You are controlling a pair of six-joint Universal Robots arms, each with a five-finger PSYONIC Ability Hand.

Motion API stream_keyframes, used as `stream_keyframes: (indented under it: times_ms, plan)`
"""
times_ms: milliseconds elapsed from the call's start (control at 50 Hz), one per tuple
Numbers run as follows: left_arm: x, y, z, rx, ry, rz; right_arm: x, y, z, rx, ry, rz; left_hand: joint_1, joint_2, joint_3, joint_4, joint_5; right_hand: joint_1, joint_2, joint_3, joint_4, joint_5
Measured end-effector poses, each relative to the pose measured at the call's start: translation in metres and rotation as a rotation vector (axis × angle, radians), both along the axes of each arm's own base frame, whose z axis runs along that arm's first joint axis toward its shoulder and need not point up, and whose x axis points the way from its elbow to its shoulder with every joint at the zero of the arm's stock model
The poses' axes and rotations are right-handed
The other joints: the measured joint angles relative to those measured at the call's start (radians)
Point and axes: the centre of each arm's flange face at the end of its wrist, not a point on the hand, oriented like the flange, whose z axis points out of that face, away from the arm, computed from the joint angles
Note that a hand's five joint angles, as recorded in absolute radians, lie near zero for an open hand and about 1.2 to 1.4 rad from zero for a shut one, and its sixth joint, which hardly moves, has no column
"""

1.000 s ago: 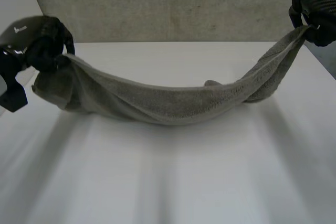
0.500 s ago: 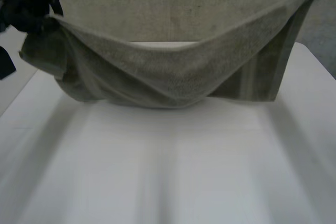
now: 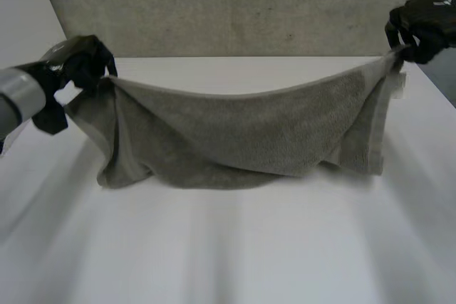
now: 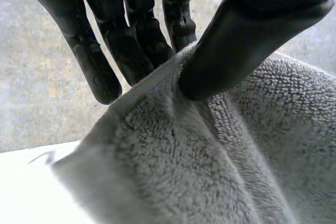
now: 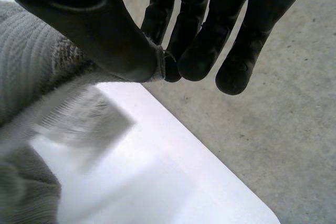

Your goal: Fold the towel.

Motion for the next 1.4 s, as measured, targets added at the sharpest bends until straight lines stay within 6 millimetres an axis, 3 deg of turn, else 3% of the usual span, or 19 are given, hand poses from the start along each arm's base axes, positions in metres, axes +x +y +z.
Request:
stream_keyframes:
  times_ms: [120, 200, 220, 260, 300, 380, 460, 500, 540, 580, 640, 760, 840, 940, 1060, 1180, 1300, 1400]
  plan:
    - [-0.016, -0.046, 0.035, -0.147, -0.006, -0.004, 0.025, -0.032, 0.026, -0.186, 0.006, -0.033, 0.0, 0.0, 0.0, 0.003, 0.0, 0.0, 0.0, 0.0, 0.0, 0.0]
    - [-0.027, -0.066, 0.06, -0.251, -0.001, -0.001, 0.04, -0.041, 0.049, -0.325, -0.023, -0.06, 0.0, 0.0, 0.0, 0.003, 0.0, 0.0, 0.0, 0.0, 0.0, 0.0]
    - [-0.029, -0.068, 0.065, -0.267, 0.003, 0.0, 0.042, -0.041, 0.053, -0.349, -0.03, -0.064, 0.0, 0.0, 0.0, 0.003, 0.0, 0.0, 0.0, 0.0, 0.0, 0.0]
    - [-0.031, -0.067, 0.093, -0.346, 0.034, 0.011, 0.047, -0.041, 0.065, -0.419, -0.055, -0.078, 0.0, 0.0, 0.0, 0.003, 0.0, 0.0, 0.0, 0.0, 0.0, 0.0]
    - [-0.031, -0.054, 0.144, -0.467, 0.109, 0.026, 0.048, -0.032, 0.101, -0.568, -0.136, -0.098, 0.0, 0.0, 0.0, 0.003, 0.0, 0.002, 0.0, 0.0, 0.0, 0.0]
    - [-0.027, -0.031, 0.183, -0.511, 0.208, 0.033, 0.045, -0.014, 0.134, -0.652, -0.224, -0.097, 0.0, 0.0, 0.0, 0.003, 0.0, 0.002, 0.0, 0.0, 0.0, 0.0]
    - [-0.023, -0.027, 0.169, -0.421, 0.228, 0.045, 0.042, -0.012, 0.127, -0.567, -0.228, -0.09, 0.0, 0.0, 0.0, 0.003, 0.0, 0.002, 0.0, 0.001, 0.0, 0.0]
    - [-0.02, -0.028, 0.149, -0.348, 0.215, 0.057, 0.042, -0.015, 0.111, -0.481, -0.199, -0.086, 0.0, 0.0, 0.0, 0.003, 0.0, 0.002, 0.0, 0.001, 0.0, 0.0]
    - [-0.015, -0.031, 0.122, -0.268, 0.188, 0.072, 0.041, -0.019, 0.087, -0.37, -0.147, -0.081, 0.0, 0.0, 0.0, 0.003, 0.0, 0.002, 0.0, 0.001, 0.0, 0.0]
    - [-0.008, -0.032, 0.083, -0.17, 0.139, 0.084, 0.041, -0.021, 0.049, -0.218, -0.061, -0.069, 0.0, 0.0, 0.0, 0.003, 0.0, 0.002, 0.0, 0.001, 0.0, 0.0]
    - [-0.003, -0.029, 0.045, -0.084, 0.084, 0.082, 0.041, -0.019, 0.013, -0.075, 0.03, -0.049, 0.0, 0.0, 0.0, 0.003, 0.0, 0.002, 0.0, 0.001, 0.0, 0.0]
    - [0.001, -0.008, -0.017, 0.057, -0.028, 0.049, 0.038, 0.0, -0.045, 0.137, 0.173, 0.0, 0.0, 0.0, 0.0, 0.003, 0.0, 0.002, 0.0, 0.001, 0.0, 0.0]
    - [0.002, 0.009, -0.036, 0.104, -0.082, 0.031, 0.035, 0.015, -0.065, 0.196, 0.224, 0.023, 0.0, 0.0, 0.0, 0.003, 0.0, 0.002, 0.0, 0.001, 0.0, 0.0]
    - [0.007, 0.032, -0.038, 0.112, -0.128, 0.027, 0.03, 0.036, -0.07, 0.187, 0.253, 0.036, 0.0, 0.0, 0.0, 0.003, 0.0, 0.002, 0.0, 0.001, 0.0, 0.0]
    - [0.011, 0.059, -0.012, 0.037, -0.13, 0.026, 0.011, 0.058, -0.033, 0.076, 0.222, 0.007, 0.0, 0.0, 0.0, 0.003, 0.0, 0.002, 0.0, 0.001, 0.0, 0.0]
    - [0.013, 0.081, 0.034, -0.101, -0.067, 0.011, -0.009, 0.068, 0.013, -0.051, 0.156, -0.016, 0.0, 0.0, 0.0, 0.003, 0.0, 0.002, 0.0, 0.002, 0.0, 0.0]
    - [0.018, 0.077, 0.051, -0.155, 0.012, 0.018, -0.013, 0.067, 0.022, -0.068, 0.119, -0.006, 0.0, 0.0, 0.0, 0.003, 0.0, 0.002, 0.0, 0.002, 0.0, 0.0]
    - [0.019, 0.053, 0.029, -0.111, 0.054, 0.022, -0.012, 0.051, 0.0, 0.0, 0.114, 0.005, 0.0, 0.0, 0.0, 0.003, 0.0, 0.002, 0.0, 0.002, 0.0, 0.0]
